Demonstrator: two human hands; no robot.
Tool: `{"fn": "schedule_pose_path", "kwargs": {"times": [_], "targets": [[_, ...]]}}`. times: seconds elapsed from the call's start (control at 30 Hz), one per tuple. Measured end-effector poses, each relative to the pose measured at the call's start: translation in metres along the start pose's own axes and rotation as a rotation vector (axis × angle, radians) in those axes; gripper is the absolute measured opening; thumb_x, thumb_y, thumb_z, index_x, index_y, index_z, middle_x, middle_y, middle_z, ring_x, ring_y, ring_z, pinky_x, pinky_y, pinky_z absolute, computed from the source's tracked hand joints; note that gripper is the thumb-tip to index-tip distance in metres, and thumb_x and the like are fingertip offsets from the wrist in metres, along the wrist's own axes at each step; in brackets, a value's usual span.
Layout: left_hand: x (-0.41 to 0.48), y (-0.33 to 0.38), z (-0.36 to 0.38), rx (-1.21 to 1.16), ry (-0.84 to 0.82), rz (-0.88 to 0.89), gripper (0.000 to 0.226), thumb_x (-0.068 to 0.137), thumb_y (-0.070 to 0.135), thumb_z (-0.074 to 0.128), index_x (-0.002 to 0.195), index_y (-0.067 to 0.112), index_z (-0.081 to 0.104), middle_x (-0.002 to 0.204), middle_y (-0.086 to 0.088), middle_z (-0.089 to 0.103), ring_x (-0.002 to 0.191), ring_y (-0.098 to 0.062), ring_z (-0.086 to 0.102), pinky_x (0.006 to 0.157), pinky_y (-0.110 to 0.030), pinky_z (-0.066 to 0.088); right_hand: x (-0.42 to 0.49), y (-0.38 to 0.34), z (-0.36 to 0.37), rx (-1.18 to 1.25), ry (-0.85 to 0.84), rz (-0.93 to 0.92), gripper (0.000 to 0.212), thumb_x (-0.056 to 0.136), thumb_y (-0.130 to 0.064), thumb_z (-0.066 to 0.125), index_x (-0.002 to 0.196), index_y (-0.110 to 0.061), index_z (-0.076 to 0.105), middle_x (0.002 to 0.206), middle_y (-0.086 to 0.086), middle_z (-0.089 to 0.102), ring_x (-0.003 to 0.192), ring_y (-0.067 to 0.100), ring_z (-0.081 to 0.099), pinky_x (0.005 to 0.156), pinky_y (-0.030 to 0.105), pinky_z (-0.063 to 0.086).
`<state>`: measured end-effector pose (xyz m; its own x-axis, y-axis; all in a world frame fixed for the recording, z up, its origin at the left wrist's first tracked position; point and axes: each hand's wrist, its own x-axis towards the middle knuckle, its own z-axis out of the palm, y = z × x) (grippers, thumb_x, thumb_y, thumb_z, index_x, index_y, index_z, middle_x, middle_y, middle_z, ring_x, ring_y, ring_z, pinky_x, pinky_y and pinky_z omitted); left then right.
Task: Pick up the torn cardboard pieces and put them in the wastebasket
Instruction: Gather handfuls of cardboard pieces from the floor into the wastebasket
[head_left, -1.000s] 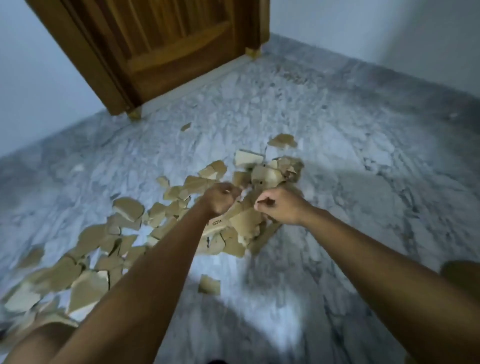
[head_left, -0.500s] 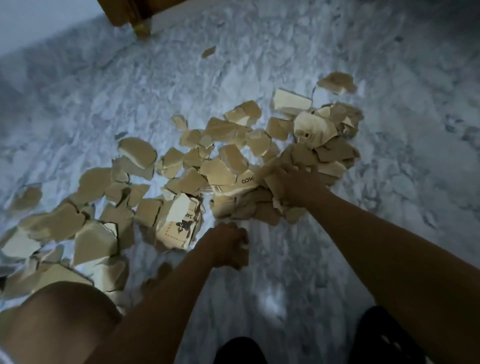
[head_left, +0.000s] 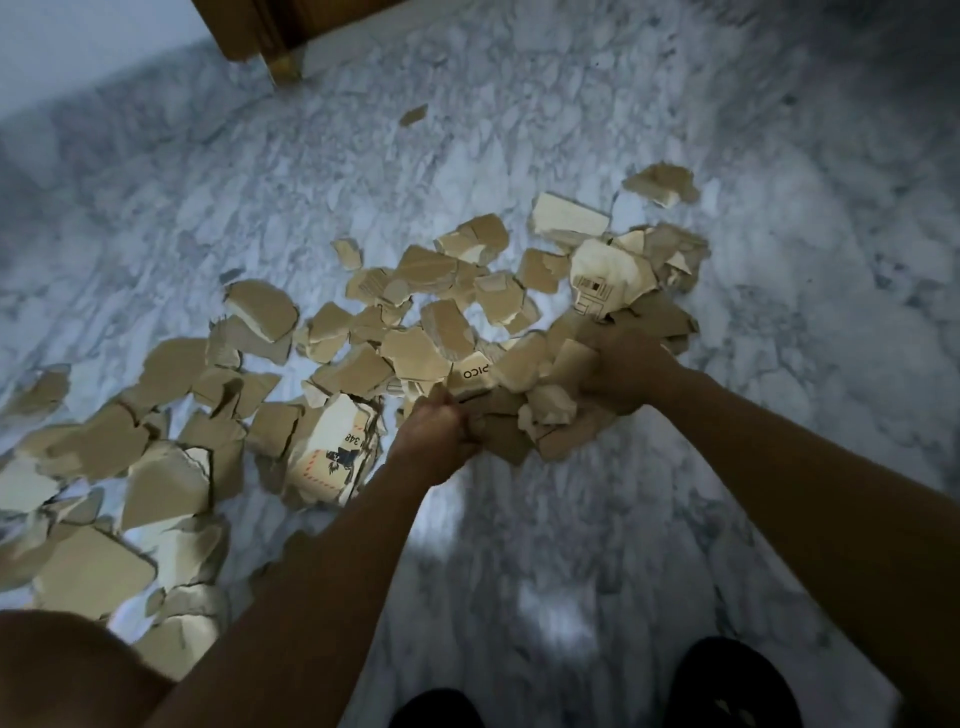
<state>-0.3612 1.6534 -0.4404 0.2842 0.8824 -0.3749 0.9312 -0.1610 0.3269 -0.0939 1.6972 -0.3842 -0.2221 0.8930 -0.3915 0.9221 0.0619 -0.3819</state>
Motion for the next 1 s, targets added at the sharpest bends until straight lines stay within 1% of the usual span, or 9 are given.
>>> {"fn": "schedule_pose_path", "kwargs": {"times": [0.07, 0.2, 0.27, 0.33, 0.43, 0.6, 0.7, 0.8, 1.0], "targets": [[0.002, 0.002, 0.008, 0.071, -0.046, -0.056, 0.049, 0.081, 0.030, 0.071, 0.127, 0.019, 0.059, 0.123, -0.011, 0.042, 0.107, -0.035, 0.054, 0.094, -0.044, 0.050, -0.009, 0.003, -0.009, -0.050, -0.101, -0.035, 0.055, 0.092, -0.034, 0.061, 0.137, -0.005, 0.049, 0.136, 0.015, 0.054, 0.122, 0.032, 0.052, 0.080, 0.024, 0.027], [-0.001, 0.008, 0.018, -0.018, 0.041, -0.101, 0.070, 0.078, 0.016, 0.071, 0.142, 0.021, 0.041, 0.126, -0.015, 0.050, 0.103, -0.038, 0.059, 0.088, -0.044, 0.053, 0.000, 0.008, 0.007, 0.039, -0.117, -0.058, 0.046, 0.074, -0.033, 0.077, 0.105, -0.005, 0.058, 0.095, 0.003, 0.060, 0.086, 0.014, 0.057, 0.072, 0.029, 0.041], [-0.003, 0.008, 0.022, 0.009, 0.054, -0.125, 0.071, 0.080, 0.016, 0.072, 0.141, 0.015, 0.034, 0.119, -0.017, 0.059, 0.097, -0.038, 0.063, 0.079, -0.044, 0.054, 0.011, 0.005, 0.022, -0.033, -0.205, -0.044, 0.057, 0.073, -0.043, 0.077, 0.117, -0.009, 0.061, 0.113, 0.011, 0.063, 0.097, 0.026, 0.062, 0.080, 0.030, 0.048], [-0.005, 0.005, 0.026, 0.031, 0.047, -0.146, 0.069, 0.084, 0.019, 0.069, 0.143, 0.015, 0.034, 0.114, -0.017, 0.063, 0.098, -0.036, 0.064, 0.079, -0.043, 0.053, 0.015, -0.001, 0.039, -0.110, -0.236, -0.062, 0.066, 0.071, -0.057, 0.065, 0.122, -0.017, 0.059, 0.133, 0.009, 0.053, 0.109, 0.030, 0.059, 0.091, 0.044, 0.051], [-0.007, -0.001, 0.030, 0.013, 0.085, -0.120, 0.063, 0.083, 0.026, 0.068, 0.141, 0.026, 0.044, 0.121, -0.011, 0.055, 0.105, -0.034, 0.059, 0.086, -0.043, 0.052, 0.006, -0.008, 0.061, -0.222, -0.153, -0.053, 0.076, 0.068, -0.063, 0.050, 0.130, -0.020, 0.054, 0.149, 0.007, 0.032, 0.134, 0.033, 0.038, 0.108, 0.053, 0.032], [-0.004, 0.000, 0.025, -0.050, 0.182, -0.083, 0.061, 0.079, 0.036, 0.074, 0.137, 0.037, 0.053, 0.127, -0.005, 0.045, 0.111, -0.029, 0.045, 0.096, -0.043, 0.046, 0.003, 0.005, 0.073, -0.361, -0.036, -0.154, 0.055, 0.082, -0.044, 0.061, 0.130, -0.019, 0.053, 0.137, 0.010, 0.042, 0.126, 0.034, 0.043, 0.102, 0.050, 0.035], [0.001, 0.002, 0.023, -0.076, 0.149, -0.062, 0.059, 0.078, 0.034, 0.076, 0.133, 0.037, 0.056, 0.129, -0.004, 0.046, 0.114, -0.029, 0.048, 0.098, -0.042, 0.046, 0.003, 0.006, 0.064, -0.355, -0.144, -0.160, 0.067, 0.078, -0.060, 0.052, 0.132, -0.021, 0.051, 0.137, 0.009, 0.045, 0.133, 0.032, 0.036, 0.104, 0.051, 0.035], [0.005, 0.004, 0.024, -0.159, 0.120, -0.054, 0.050, 0.074, 0.024, 0.078, 0.122, 0.027, 0.064, 0.130, -0.003, 0.056, 0.114, -0.028, 0.057, 0.094, -0.033, 0.049, 0.016, -0.003, 0.040, -0.161, -0.217, -0.120, 0.085, 0.061, -0.075, 0.054, 0.126, -0.021, 0.055, 0.131, 0.006, 0.051, 0.124, 0.028, 0.046, 0.098, 0.042, 0.040], [0.004, 0.005, 0.031, -0.167, 0.146, -0.131, 0.060, 0.078, 0.026, 0.074, 0.131, 0.023, 0.043, 0.110, -0.011, 0.069, 0.098, -0.036, 0.065, 0.079, -0.042, 0.054, 0.059, -0.041, 0.013, -0.371, -0.163, -0.223, 0.061, 0.072, -0.048, 0.067, 0.124, -0.017, 0.056, 0.129, 0.003, 0.051, 0.117, 0.025, 0.050, 0.093, 0.044, 0.048]]}}
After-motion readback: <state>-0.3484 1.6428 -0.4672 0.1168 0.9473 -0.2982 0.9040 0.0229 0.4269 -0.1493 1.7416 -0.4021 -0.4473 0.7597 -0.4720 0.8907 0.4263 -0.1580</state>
